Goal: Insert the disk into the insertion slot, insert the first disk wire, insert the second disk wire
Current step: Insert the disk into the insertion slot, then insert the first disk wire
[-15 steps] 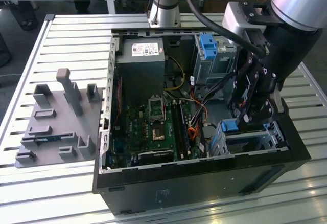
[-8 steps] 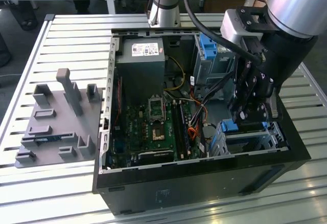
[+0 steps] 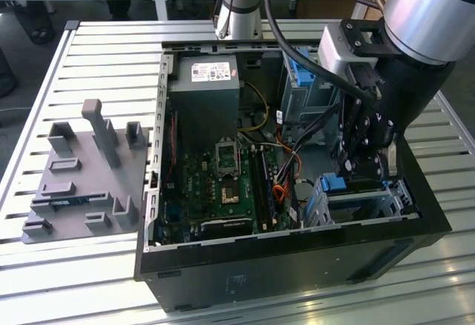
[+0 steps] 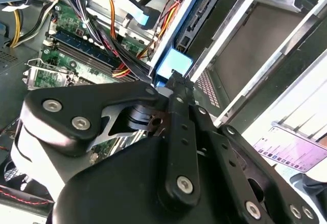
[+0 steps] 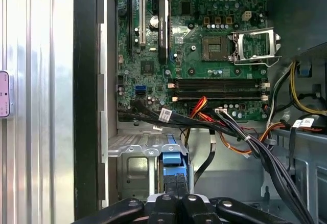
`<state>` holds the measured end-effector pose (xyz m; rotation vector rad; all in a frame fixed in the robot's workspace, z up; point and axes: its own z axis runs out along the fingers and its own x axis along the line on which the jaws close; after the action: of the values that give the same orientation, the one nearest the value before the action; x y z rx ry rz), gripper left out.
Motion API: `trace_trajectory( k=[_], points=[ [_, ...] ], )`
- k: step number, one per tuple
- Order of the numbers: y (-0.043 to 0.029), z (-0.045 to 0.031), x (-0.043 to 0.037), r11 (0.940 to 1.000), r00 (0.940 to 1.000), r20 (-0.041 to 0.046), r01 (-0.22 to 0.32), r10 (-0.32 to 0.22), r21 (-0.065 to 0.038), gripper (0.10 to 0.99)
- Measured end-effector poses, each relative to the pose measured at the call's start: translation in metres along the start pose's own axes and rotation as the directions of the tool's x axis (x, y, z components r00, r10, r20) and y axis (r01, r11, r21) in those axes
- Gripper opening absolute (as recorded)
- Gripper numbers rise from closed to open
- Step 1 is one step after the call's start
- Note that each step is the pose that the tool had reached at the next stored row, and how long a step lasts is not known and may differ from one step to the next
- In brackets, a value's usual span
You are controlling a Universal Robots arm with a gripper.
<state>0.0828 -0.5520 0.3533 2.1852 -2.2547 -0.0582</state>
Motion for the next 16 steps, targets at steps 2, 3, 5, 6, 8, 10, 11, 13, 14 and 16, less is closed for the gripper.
trace_trajectory(
  k=[2, 3, 5, 6, 8, 10, 11, 13, 14, 16],
  points=[
    [-0.0002, 0.0008, 0.0, 1.0, 1.0, 0.0001, 0.0, 0.0, 0.0, 0.106],
    [-0.0004, 0.0011, 0.0001, 1.0, 1.0, 0.0001, 0.0, 0.0, 0.0, 0.106],
    [-0.0009, 0.0015, 0.0, 1.0, 1.0, 0.0, 0.0, 0.0, 0.0, 0.106],
    [-0.0013, 0.0016, 0.0, 1.0, 1.0, 0.0, 0.0, 0.0, 0.0, 0.106],
    [-0.0021, 0.0019, 0.0, 1.0, 1.0, 0.0001, 0.0, 0.0, 0.0, 0.106],
    [-0.0029, 0.0021, 0.0, 1.0, 1.0, 0.0001, 0.0, 0.0, 0.0, 0.106],
    [-0.0033, 0.0022, -0.0001, 1.0, 1.0, 0.0002, 0.0, 0.0, 0.0, 0.106],
    [-0.0046, 0.0022, -0.0001, 1.0, 1.0, 0.0001, 0.0, 0.0, 0.0, 0.106],
    [-0.0055, 0.0022, -0.0001, 1.0, 1.0, 0.0002, 0.0, 0.0, 0.0, 0.106],
    [-0.0079, 0.0021, -0.0001, 1.0, 1.0, 0.0002, 0.0, 0.0, 0.0, 0.106]
  ],
)
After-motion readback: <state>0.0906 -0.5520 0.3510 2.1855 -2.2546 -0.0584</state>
